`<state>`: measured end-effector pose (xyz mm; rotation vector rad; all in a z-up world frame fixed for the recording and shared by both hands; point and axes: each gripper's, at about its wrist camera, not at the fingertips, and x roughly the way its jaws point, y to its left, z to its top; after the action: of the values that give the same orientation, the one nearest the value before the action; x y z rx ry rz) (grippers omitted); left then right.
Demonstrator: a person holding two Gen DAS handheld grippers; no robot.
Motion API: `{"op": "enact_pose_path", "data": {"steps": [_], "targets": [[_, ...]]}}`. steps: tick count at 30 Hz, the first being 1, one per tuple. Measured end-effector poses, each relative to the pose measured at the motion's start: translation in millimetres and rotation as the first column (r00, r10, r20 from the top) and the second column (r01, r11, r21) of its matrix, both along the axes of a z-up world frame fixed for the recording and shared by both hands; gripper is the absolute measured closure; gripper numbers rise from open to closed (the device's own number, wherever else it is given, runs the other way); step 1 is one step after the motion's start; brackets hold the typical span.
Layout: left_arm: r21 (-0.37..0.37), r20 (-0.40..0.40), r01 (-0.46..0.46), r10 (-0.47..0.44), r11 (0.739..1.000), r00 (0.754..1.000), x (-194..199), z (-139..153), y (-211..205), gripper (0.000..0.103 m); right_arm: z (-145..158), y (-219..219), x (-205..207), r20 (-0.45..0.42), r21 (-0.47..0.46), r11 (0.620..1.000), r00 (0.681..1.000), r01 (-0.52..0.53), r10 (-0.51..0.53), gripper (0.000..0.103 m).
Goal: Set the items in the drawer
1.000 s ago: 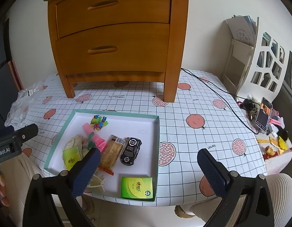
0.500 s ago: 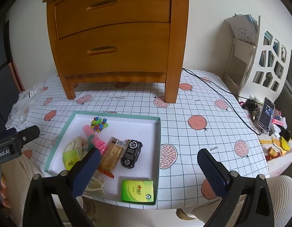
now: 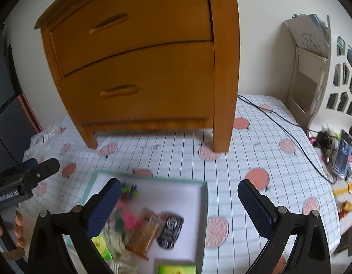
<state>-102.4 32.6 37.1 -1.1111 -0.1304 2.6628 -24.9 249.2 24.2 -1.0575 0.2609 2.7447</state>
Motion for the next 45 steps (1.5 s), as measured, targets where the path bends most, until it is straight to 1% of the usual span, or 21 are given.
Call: {"op": "enact_pose_path", "data": {"steps": [4, 8, 11, 13, 16, 19, 22, 25, 27, 30, 32, 42, 45], "targets": [[0.011, -0.041, -0.016, 0.017, 1.0, 0.999, -28.3, 9.1, -5.1, 0.0, 9.4, 15.0, -26.5, -0.013, -0.002, 1.0, 1.0, -0.003, 0.003, 0.0], [0.008, -0.03, -0.004, 0.004, 1.0, 1.0, -60.5, 16.7, -12.0, 0.0, 14.5, 31.7, -49.6, -0.024, -0.018, 1.0, 1.0, -0.008, 0.007, 0.0], [-0.033, -0.046, -0.022, 0.021, 0.999, 0.999, -82.5, 23.0, -17.9, 0.0, 16.5, 45.0, -68.5, -0.023, -0.025, 1.0, 1.0, -0.007, 0.006, 0.0], [-0.037, -0.045, -0.029, 0.027, 0.999, 0.999, -92.1, 23.7, -20.8, 0.0, 17.7, 52.3, -80.6, -0.021, -0.02, 1.0, 1.0, -0.012, 0.011, 0.0], [0.0, -0.026, -0.019, 0.019, 1.0, 0.999, -113.0, 22.8, -29.5, 0.0, 20.3, 59.7, -97.6, -0.026, -0.017, 0.999, 0.999, -0.03, 0.03, 0.0], [0.04, -0.041, -0.037, 0.039, 0.998, 0.998, -125.6, 24.9, -40.1, 0.0, 25.0, 63.6, -112.8, -0.035, -0.005, 0.998, 0.998, -0.056, 0.055, 0.0], [0.091, -0.036, -0.026, 0.029, 0.996, 0.999, -139.3, 26.5, -50.5, 0.0, 28.8, 64.2, -127.2, -0.039, 0.016, 0.996, 0.995, -0.092, 0.092, 0.0], [0.096, -0.044, -0.006, 0.011, 0.995, 0.999, -151.1, 30.1, -54.2, 0.0, 32.1, 61.9, -138.5, -0.038, 0.043, 0.991, 0.991, -0.129, 0.131, 0.0], [0.101, -0.051, 0.01, -0.004, 0.995, 0.999, -155.4, 32.6, -54.2, 0.0, 33.2, 60.8, -144.1, -0.036, 0.053, 0.989, 0.99, -0.137, 0.139, 0.0], [0.132, -0.059, 0.037, -0.03, 0.991, 0.998, -160.2, 36.3, -53.9, 0.0, 33.8, 60.4, -151.3, -0.034, 0.047, 0.989, 0.99, -0.139, 0.14, 0.0], [0.136, -0.059, 0.05, -0.043, 0.989, 0.997, -162.1, 37.3, -52.2, 0.0, 34.8, 59.6, -154.6, -0.037, 0.045, 0.988, 0.988, -0.145, 0.147, 0.0], [0.118, -0.054, 0.099, -0.093, 0.988, 0.994, -165.2, 40.1, -30.4, 0.0, 40.7, 59.0, -164.7, -0.035, 0.068, 0.986, 0.987, -0.153, 0.156, 0.0], [0.092, -0.058, 0.114, -0.109, 0.989, 0.992, -163.8, 41.5, -20.9, 0.0, 42.6, 59.2, -165.8, -0.03, 0.065, 0.986, 0.987, -0.154, 0.156, 0.0]]}}
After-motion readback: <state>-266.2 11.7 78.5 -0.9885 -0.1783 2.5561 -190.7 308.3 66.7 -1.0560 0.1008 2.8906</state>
